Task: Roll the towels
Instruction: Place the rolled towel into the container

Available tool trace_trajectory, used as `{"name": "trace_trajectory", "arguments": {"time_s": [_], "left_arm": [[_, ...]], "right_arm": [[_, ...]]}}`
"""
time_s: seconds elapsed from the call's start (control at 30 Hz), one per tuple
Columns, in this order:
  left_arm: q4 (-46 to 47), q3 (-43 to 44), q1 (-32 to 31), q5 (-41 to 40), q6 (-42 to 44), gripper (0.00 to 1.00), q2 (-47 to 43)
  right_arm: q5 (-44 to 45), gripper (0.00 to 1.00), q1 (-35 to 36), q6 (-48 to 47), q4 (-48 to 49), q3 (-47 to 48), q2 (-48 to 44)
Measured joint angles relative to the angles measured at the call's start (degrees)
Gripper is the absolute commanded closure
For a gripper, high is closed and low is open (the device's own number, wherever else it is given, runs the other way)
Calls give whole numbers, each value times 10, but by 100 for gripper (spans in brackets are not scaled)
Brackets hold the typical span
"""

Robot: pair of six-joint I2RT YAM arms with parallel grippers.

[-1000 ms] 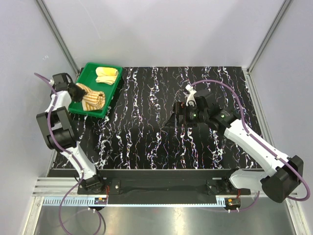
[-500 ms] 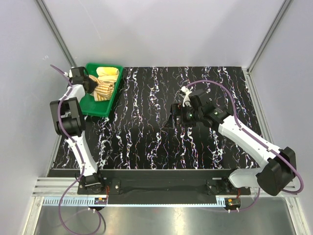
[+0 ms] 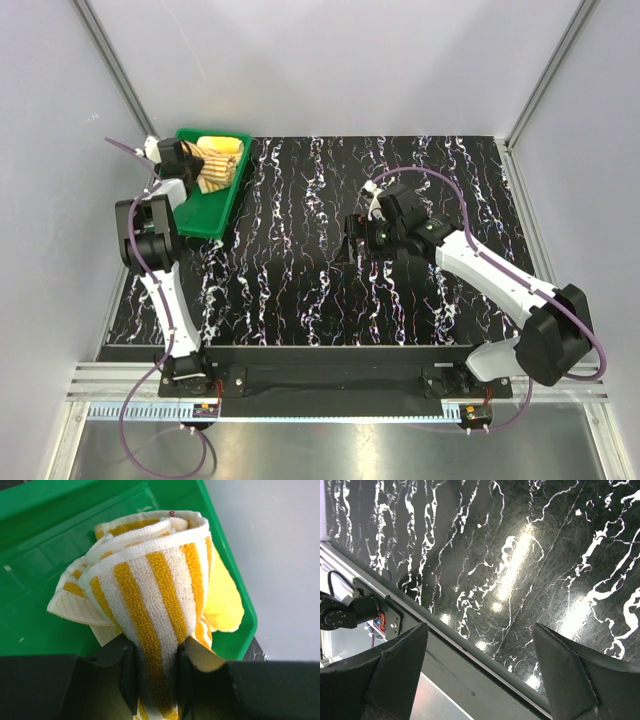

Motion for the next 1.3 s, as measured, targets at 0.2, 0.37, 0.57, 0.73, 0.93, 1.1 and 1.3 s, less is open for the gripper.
{"name": "trace_trajectory", "arguments": {"time_s": [0.2, 0.37, 0.57, 0.73, 0.93, 1.1, 1.3], "left_arm": [[91, -15, -5, 3, -24, 74, 33], [202, -61, -4, 14, -45, 55, 46], [278, -65, -2, 38, -83, 26, 82], [323, -109, 4, 45, -101, 1, 75], [330, -172, 22, 63, -112, 1, 33], [311, -189, 40, 80, -114, 1, 13], [241, -189, 57, 91, -99, 1, -20]], "right_arm": [[-1, 8, -3, 0, 2, 0, 16], [-1, 8, -3, 0, 11, 0, 19], [-1, 8, -3, 1, 14, -1, 19], [-1, 8, -3, 5, 13, -3, 12], [-1, 8, -3, 15, 12, -12, -20], [0, 8, -3, 19, 12, -14, -46], [1, 7, -3, 21, -5, -14, -58]]}}
